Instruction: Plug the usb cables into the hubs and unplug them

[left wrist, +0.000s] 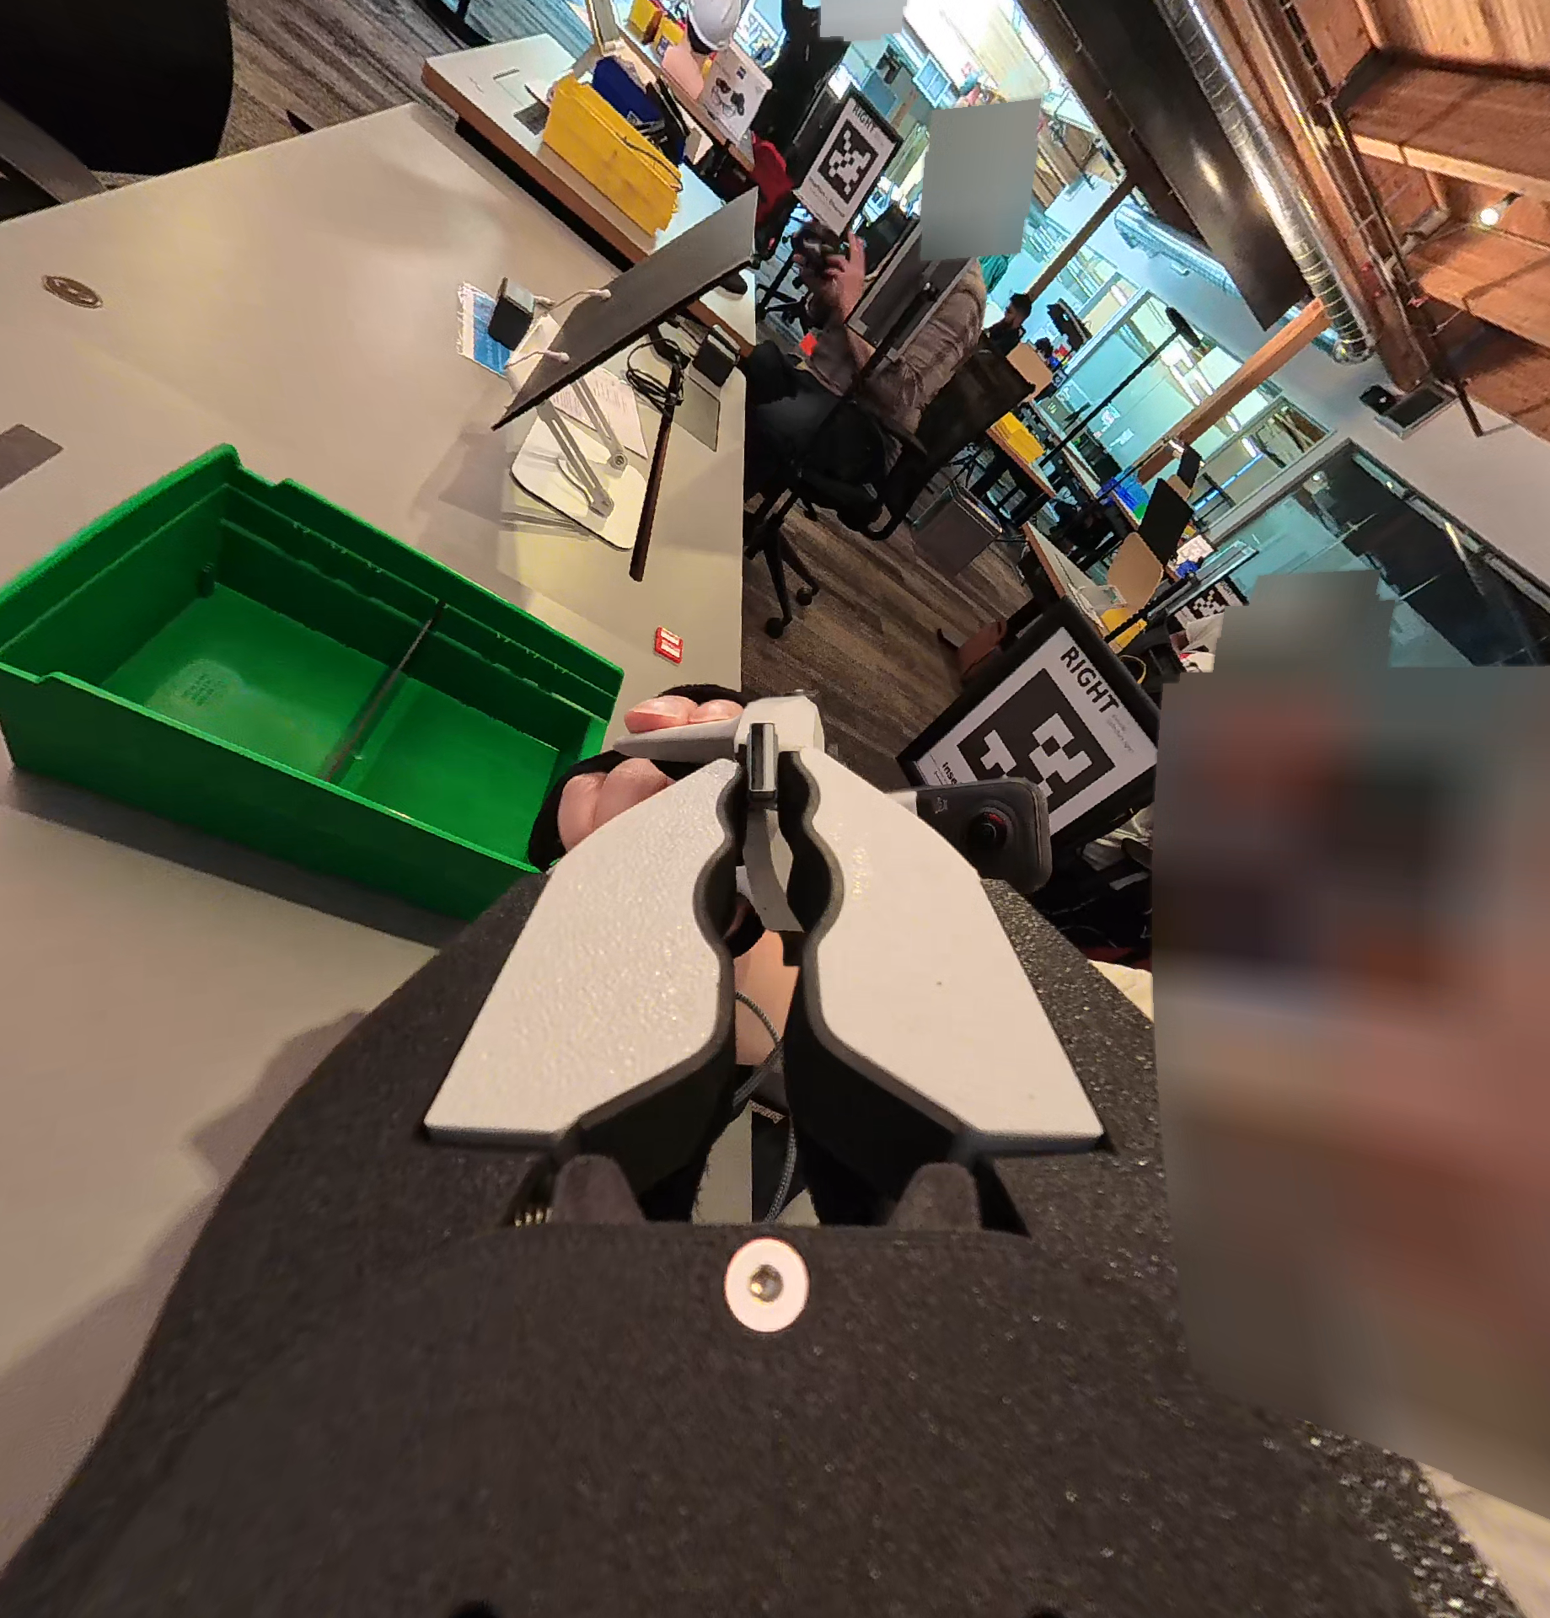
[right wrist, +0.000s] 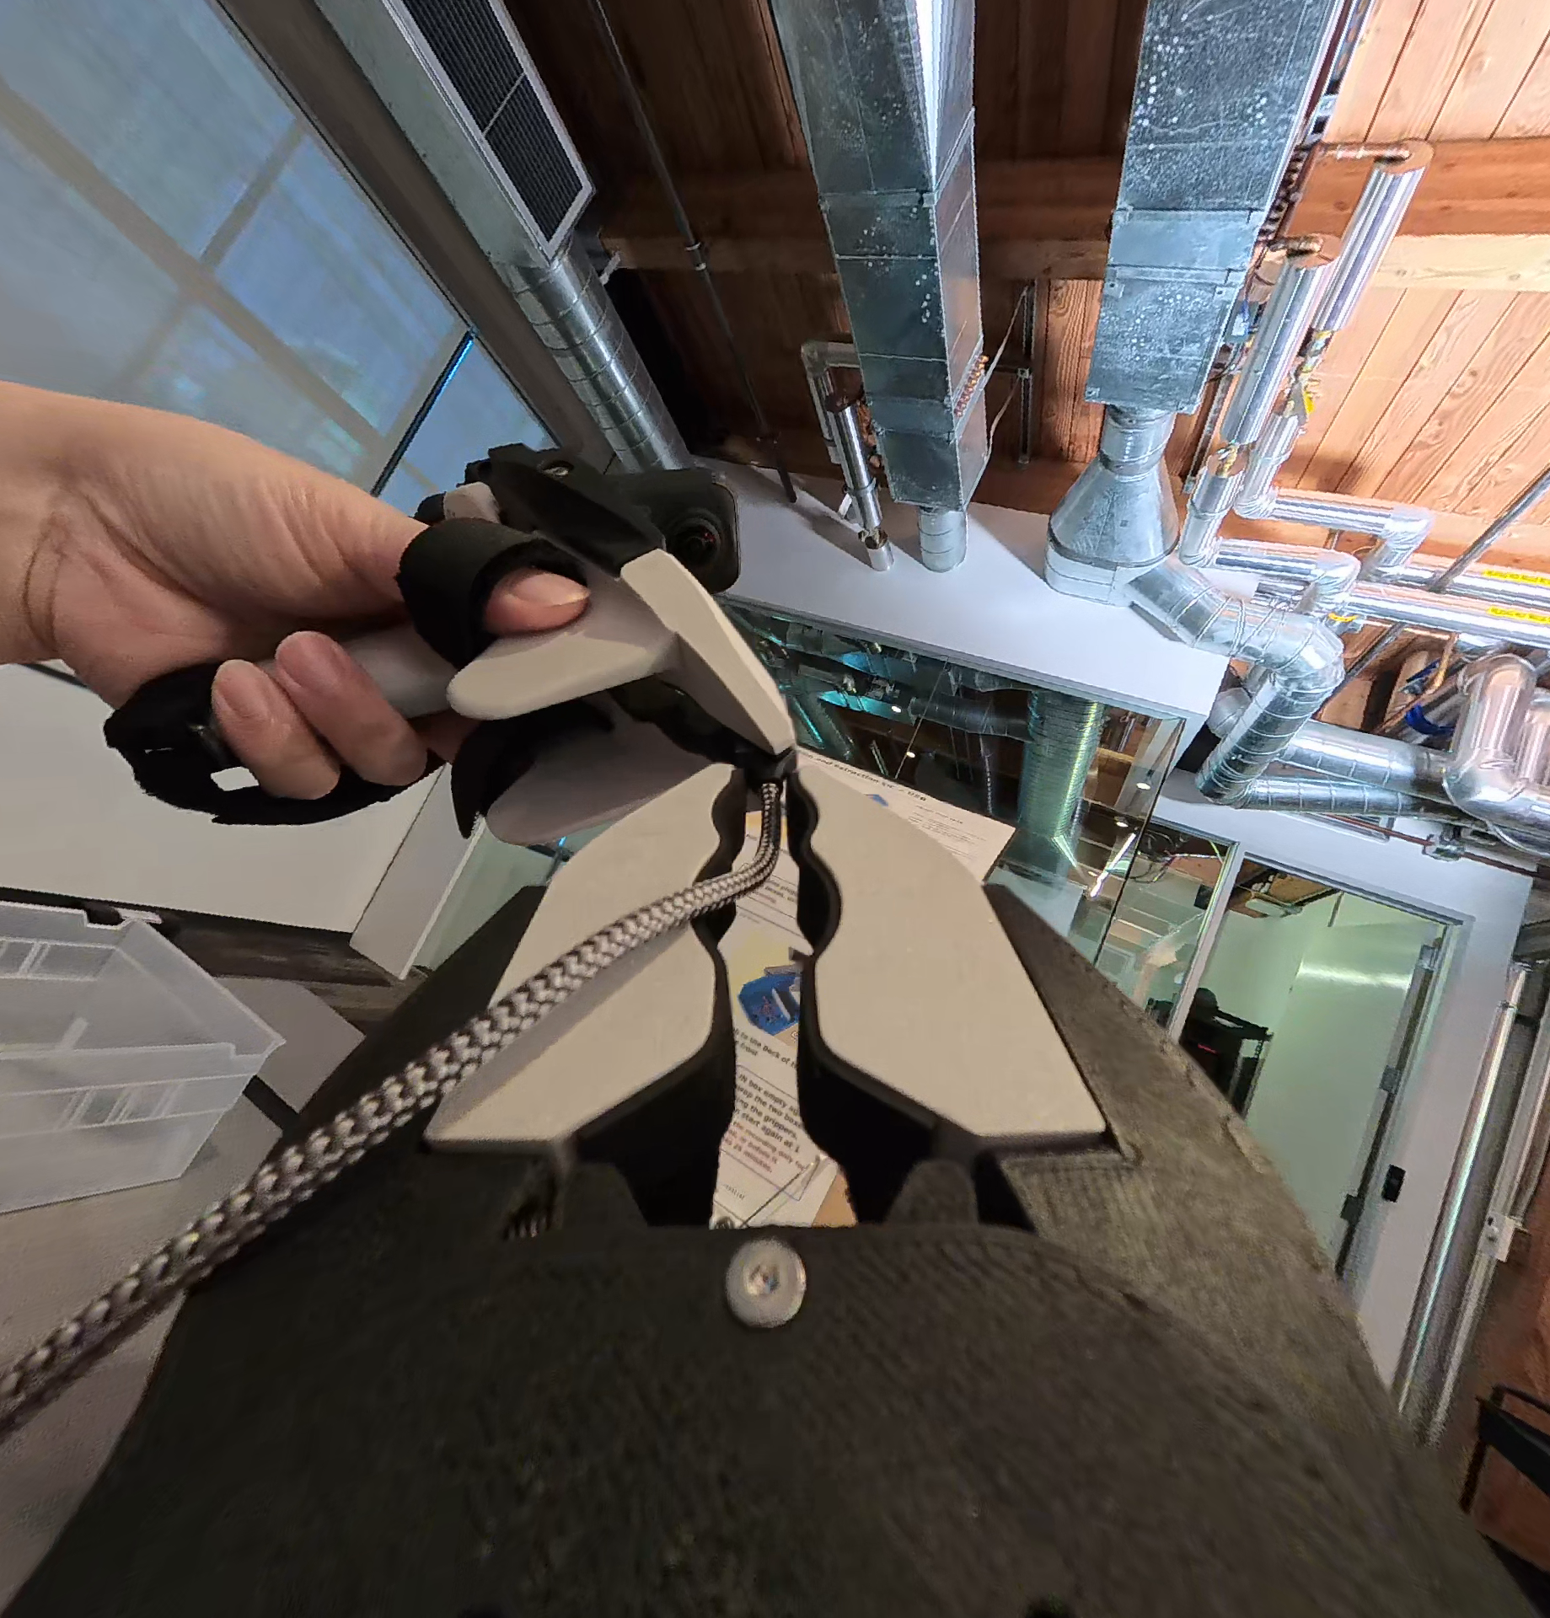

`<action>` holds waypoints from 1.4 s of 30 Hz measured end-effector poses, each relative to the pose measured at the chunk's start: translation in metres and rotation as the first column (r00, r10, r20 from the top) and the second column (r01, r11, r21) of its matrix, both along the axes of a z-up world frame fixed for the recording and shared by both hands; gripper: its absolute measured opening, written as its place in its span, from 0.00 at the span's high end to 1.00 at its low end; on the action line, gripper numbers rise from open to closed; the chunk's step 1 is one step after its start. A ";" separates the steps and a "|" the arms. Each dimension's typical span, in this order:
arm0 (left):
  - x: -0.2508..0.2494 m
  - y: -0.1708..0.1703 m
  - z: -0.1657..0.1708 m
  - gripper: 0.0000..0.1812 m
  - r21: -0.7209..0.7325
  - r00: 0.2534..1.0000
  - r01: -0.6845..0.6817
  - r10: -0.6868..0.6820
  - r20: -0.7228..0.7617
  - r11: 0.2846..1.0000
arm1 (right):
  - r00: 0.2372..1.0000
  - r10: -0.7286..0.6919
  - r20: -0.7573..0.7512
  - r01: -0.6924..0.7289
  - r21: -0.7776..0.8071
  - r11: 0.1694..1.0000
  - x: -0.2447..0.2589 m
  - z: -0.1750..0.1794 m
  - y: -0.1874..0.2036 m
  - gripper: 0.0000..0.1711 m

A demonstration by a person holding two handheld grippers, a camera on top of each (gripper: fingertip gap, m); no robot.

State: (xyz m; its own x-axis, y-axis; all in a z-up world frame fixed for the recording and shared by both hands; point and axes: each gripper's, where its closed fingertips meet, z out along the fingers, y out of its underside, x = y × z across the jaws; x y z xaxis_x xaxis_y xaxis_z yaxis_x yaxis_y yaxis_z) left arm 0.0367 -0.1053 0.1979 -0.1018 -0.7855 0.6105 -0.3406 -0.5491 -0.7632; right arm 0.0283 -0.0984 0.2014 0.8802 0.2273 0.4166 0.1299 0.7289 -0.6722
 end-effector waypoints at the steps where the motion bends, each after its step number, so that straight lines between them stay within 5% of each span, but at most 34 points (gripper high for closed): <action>1: 0.000 0.000 -0.001 0.96 -0.001 1.000 0.000 0.000 0.001 1.000 | 1.000 0.001 0.002 -0.001 -0.002 1.000 0.000 -0.001 0.001 0.95; 5: -0.003 0.000 0.001 0.96 0.039 1.000 0.004 -0.005 0.026 0.999 | 1.000 0.028 0.012 -0.028 -0.003 1.000 0.001 -0.002 -0.001 0.96; 8: -0.027 0.017 0.007 0.77 0.217 0.989 -0.131 0.114 0.089 0.967 | 1.000 0.019 -0.009 -0.019 0.006 1.000 0.015 0.004 -0.007 0.96; 10: -0.063 0.047 -0.001 0.76 0.399 0.935 -0.355 0.321 0.151 0.845 | 1.000 0.016 -0.020 -0.016 -0.006 1.000 0.027 0.009 -0.010 0.96; 13: -0.128 0.089 -0.036 0.70 0.523 0.745 -0.649 0.601 0.290 0.552 | 0.999 0.017 -0.039 -0.018 -0.031 0.999 0.044 0.013 -0.012 0.96; 15: -0.157 0.102 -0.083 0.67 0.539 0.680 -0.689 0.691 0.247 0.485 | 0.999 0.021 -0.050 -0.024 -0.058 0.998 0.051 0.013 -0.008 0.96; 22: -0.161 0.130 -0.199 0.57 0.496 0.693 -0.664 0.709 0.128 0.559 | 0.999 0.017 -0.034 -0.022 -0.137 0.990 0.055 0.001 0.009 0.96; 31: -0.136 0.147 -0.247 0.67 0.449 0.790 -0.564 0.611 0.050 0.692 | 1.000 0.010 0.009 -0.008 -0.207 0.978 0.047 -0.016 0.026 0.96; 42: -0.134 0.150 -0.310 0.69 0.512 0.749 -0.508 0.649 -0.134 0.693 | 1.000 0.004 0.029 0.003 -0.236 0.972 0.044 -0.025 0.038 0.96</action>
